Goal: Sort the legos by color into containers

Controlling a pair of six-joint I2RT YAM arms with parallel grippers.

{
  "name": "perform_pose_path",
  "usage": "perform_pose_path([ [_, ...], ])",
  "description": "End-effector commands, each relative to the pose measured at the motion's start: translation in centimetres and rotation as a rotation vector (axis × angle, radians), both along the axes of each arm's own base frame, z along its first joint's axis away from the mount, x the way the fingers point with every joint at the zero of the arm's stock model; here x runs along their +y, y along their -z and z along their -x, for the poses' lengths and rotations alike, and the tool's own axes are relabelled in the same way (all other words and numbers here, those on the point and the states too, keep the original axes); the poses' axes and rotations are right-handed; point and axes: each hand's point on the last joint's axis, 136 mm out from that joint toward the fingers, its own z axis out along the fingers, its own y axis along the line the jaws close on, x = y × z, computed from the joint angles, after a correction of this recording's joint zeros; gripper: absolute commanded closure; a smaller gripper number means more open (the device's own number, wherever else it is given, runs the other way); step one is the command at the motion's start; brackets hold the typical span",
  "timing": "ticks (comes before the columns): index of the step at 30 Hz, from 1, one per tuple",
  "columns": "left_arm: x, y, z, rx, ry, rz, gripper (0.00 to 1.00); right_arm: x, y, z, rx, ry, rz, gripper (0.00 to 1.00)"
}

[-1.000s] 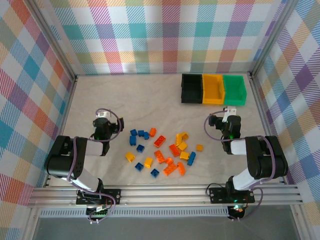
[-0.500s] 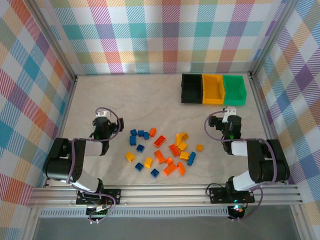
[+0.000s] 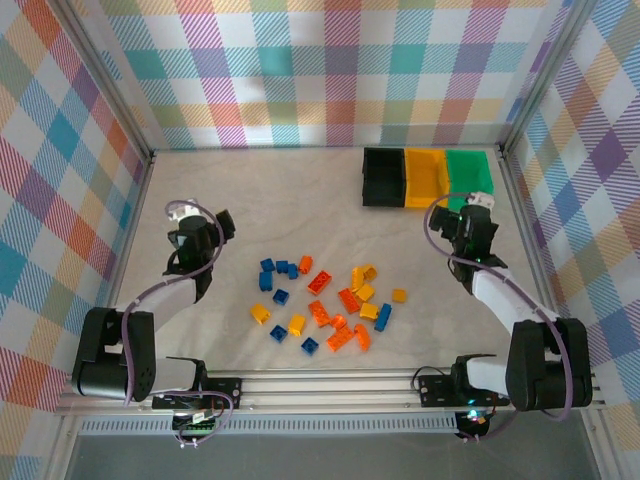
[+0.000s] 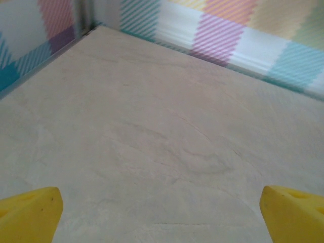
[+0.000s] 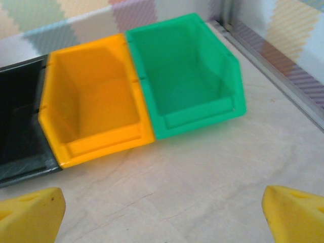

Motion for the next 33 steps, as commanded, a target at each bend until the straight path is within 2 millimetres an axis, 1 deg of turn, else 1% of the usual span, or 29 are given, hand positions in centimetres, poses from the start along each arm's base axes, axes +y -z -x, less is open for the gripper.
perform_pose_path([
  [1,2.0,-1.6,0.9,-0.088,-0.172,0.183,0.0,-1.5,0.6,0.8,0.035,0.159,-0.103,0.0],
  [2,2.0,-1.9,1.1,-0.114,-0.186,0.226,0.0,-1.2,1.3,1.1,0.046,0.163,-0.188,0.0],
  [4,3.3,-1.5,2.6,-0.129,-0.319,0.338,0.0,-1.4,2.8,2.0,0.053,0.219,-0.396,0.0],
  [5,4.1,-1.4,3.2,-0.122,-0.367,0.376,0.0,-0.8,3.2,1.7,0.046,0.165,-0.498,0.0],
  [6,4.3,-1.3,3.3,-0.114,-0.361,0.41,0.0,-0.2,3.4,1.1,0.032,0.086,-0.574,0.0],
  [7,4.0,-1.3,2.9,-0.103,-0.32,0.437,0.0,0.4,3.4,0.6,0.026,0.036,-0.606,0.0],
  [10,3.0,-2.4,1.8,-0.12,-0.222,0.457,0.0,1.1,3.1,-0.3,0.049,-0.02,-0.576,0.0],
  [12,2.7,-3.1,1.8,-0.165,-0.207,0.498,0.0,0.9,2.2,-0.7,0.049,-0.013,-0.571,0.0],
  [14,2.4,-3.8,1.7,-0.187,-0.195,0.535,0.0,1.6,1.0,-1.6,0.078,-0.08,-0.536,0.0],
  [15,1.8,-4.4,1.3,-0.178,-0.156,0.535,0.0,1.6,0.8,-2.0,0.119,-0.084,-0.508,0.0],
  [17,0.8,-4.5,0.7,-0.108,-0.111,0.539,0.0,1.6,0.5,-2.9,0.191,-0.095,-0.466,0.0],
  [18,0.2,-4.4,0.4,-0.058,-0.09,0.55,0.02,1.5,0.7,-3.4,0.24,-0.09,-0.451,0.02],
  [19,-0.5,-4.0,0.2,-0.014,-0.072,0.561,0.06,1.2,0.5,-4.0,0.268,-0.084,-0.432,0.05],
  [21,-1.8,-3.4,0.0,0.063,-0.04,0.573,0.13,0.6,1.4,-5.2,0.347,-0.061,-0.386,0.1],
  [23,-3.1,-3.1,0.1,0.099,-0.012,0.571,0.13,0.1,2.1,-6.7,0.407,-0.047,-0.36,0.17],
  [25,-4.6,-3.3,0.4,0.125,0.025,0.554,0.13,-0.2,3.1,-8.1,0.46,-0.044,-0.337,0.21],
  [28,-6.5,-3.3,0.8,0.167,0.088,0.543,0.13,-0.8,3.5,-10.2,0.478,-0.043,-0.288,0.25],
  [33,-8.2,-3.0,1.3,0.201,0.144,0.554,0.13,-1.4,4.3,-12.9,0.494,-0.056,-0.235,0.31],
])
